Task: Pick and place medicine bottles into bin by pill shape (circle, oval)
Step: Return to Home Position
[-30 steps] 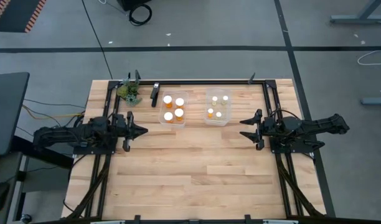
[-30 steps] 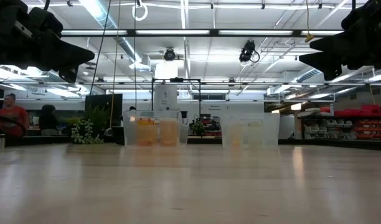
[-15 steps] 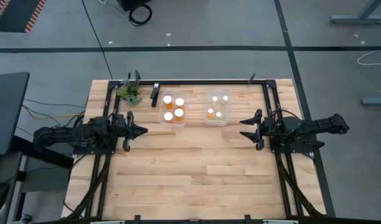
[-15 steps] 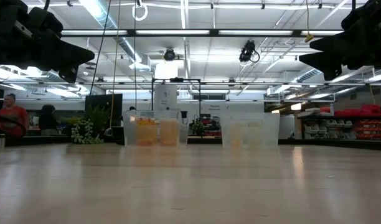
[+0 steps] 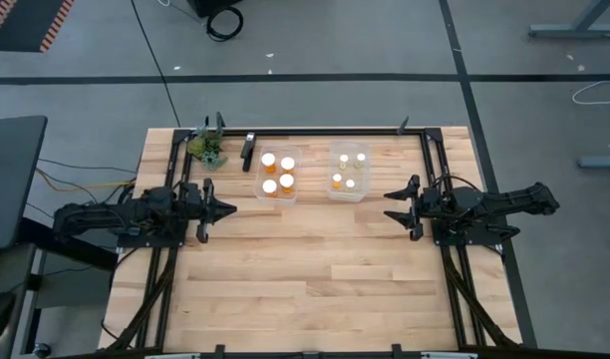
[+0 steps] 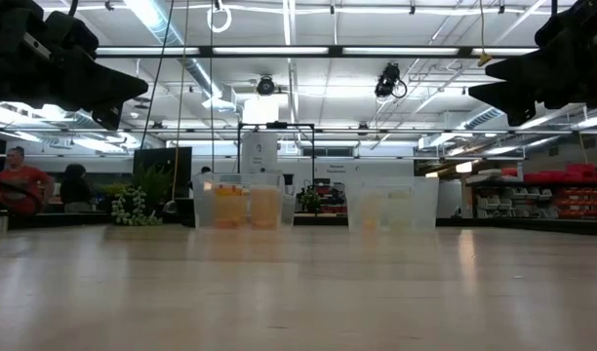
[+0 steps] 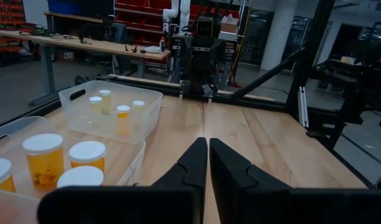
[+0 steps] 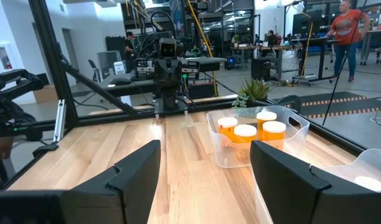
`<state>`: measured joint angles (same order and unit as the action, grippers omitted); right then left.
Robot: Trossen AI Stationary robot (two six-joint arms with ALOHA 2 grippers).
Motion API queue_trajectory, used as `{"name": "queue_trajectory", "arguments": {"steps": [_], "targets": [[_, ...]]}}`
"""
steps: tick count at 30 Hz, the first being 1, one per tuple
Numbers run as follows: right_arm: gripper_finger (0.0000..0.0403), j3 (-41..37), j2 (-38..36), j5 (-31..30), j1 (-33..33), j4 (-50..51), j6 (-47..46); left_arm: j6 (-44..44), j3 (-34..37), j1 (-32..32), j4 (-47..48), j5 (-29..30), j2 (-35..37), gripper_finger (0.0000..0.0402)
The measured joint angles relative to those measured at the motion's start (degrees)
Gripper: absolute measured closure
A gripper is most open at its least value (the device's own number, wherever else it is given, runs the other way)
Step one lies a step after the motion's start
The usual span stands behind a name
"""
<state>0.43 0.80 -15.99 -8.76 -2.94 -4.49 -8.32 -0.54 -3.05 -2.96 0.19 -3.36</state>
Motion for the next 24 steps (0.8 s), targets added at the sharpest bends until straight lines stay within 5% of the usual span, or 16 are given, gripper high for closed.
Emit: {"name": "queue_trajectory", "arguments": {"steps": [24], "targets": [[0.0148,0.0,0.0,0.0,0.0,0.0,0.0,0.0,0.0,0.0,0.0,0.0,0.0,0.0370]]}}
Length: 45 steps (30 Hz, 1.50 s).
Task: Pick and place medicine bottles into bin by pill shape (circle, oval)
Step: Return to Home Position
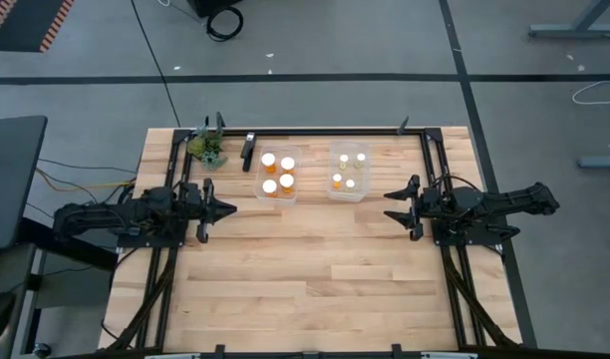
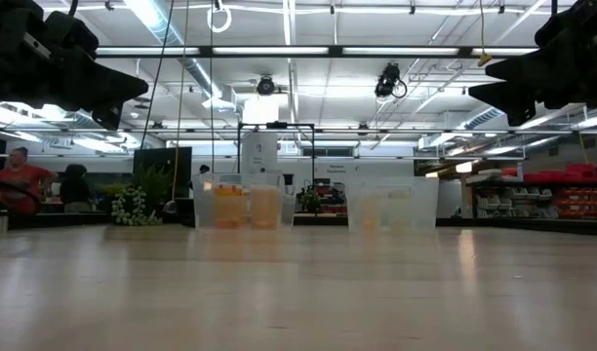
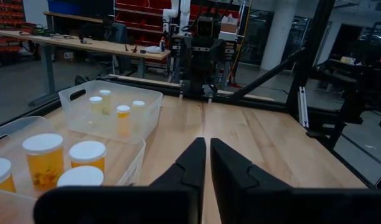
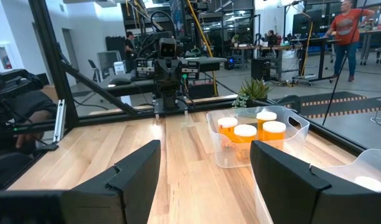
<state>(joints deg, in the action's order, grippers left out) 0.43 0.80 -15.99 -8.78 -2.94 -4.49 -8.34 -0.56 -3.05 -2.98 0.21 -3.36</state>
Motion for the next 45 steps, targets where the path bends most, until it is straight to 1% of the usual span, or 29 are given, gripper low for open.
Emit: {"name": "queue_trajectory", "arguments": {"steps": [5,15,25,35,45], "targets": [[0.0148,0.0,0.0,0.0,0.0,0.0,0.0,0.0,0.0,0.0,0.0,0.0,0.0,0.0366],[0.0148,0.0,0.0,0.0,0.0,0.0,0.0,0.0,0.0,0.0,0.0,0.0,0.0,0.0378],[0.0148,0.0,0.0,0.0,0.0,0.0,0.0,0.0,0.0,0.0,0.0,0.0,0.0,0.0366],[0.0148,0.0,0.0,0.0,0.0,0.0,0.0,0.0,0.0,0.0,0.0,0.0,0.0,0.0378],[0.0148,0.0,0.0,0.0,0.0,0.0,0.0,0.0,0.0,0.0,0.0,0.0,0.0,0.0366]]}}
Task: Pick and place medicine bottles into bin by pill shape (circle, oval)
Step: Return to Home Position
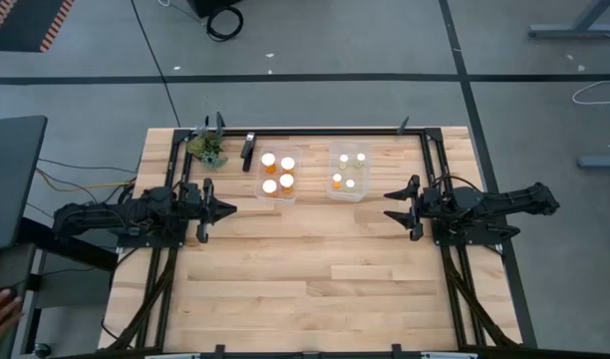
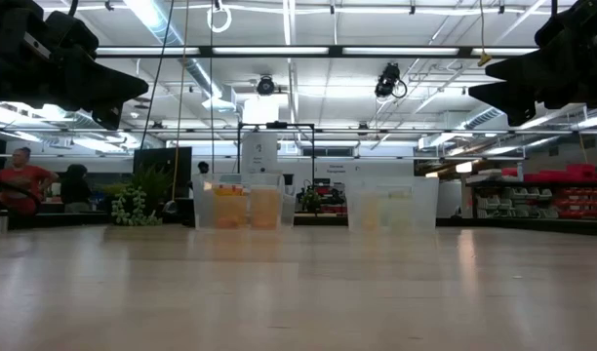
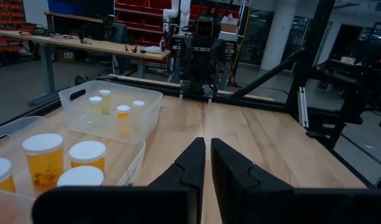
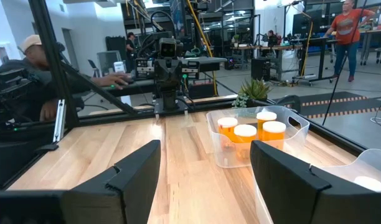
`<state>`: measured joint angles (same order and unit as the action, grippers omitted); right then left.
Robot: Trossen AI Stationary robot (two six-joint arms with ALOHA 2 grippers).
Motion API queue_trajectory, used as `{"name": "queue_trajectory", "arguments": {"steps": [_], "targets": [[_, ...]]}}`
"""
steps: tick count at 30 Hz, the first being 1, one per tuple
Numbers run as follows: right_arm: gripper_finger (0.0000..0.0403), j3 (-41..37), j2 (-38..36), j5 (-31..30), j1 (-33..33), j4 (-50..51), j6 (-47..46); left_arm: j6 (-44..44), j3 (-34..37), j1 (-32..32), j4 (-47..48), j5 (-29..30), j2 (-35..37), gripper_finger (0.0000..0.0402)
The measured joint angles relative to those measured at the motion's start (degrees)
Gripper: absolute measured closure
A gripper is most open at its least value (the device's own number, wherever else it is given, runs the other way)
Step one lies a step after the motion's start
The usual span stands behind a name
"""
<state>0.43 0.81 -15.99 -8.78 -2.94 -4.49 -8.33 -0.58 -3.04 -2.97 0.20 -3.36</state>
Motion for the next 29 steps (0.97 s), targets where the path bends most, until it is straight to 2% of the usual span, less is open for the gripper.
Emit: {"name": "queue_trajectory", "arguments": {"steps": [9,20,29], "targets": [[0.0148,0.0,0.0,0.0,0.0,0.0,0.0,0.0,0.0,0.0,0.0,0.0,0.0,0.0378],[0.0148,0.0,0.0,0.0,0.0,0.0,0.0,0.0,0.0,0.0,0.0,0.0,0.0,0.0366],[0.0148,0.0,0.0,0.0,0.0,0.0,0.0,0.0,0.0,0.0,0.0,0.0,0.0,0.0377]]}}
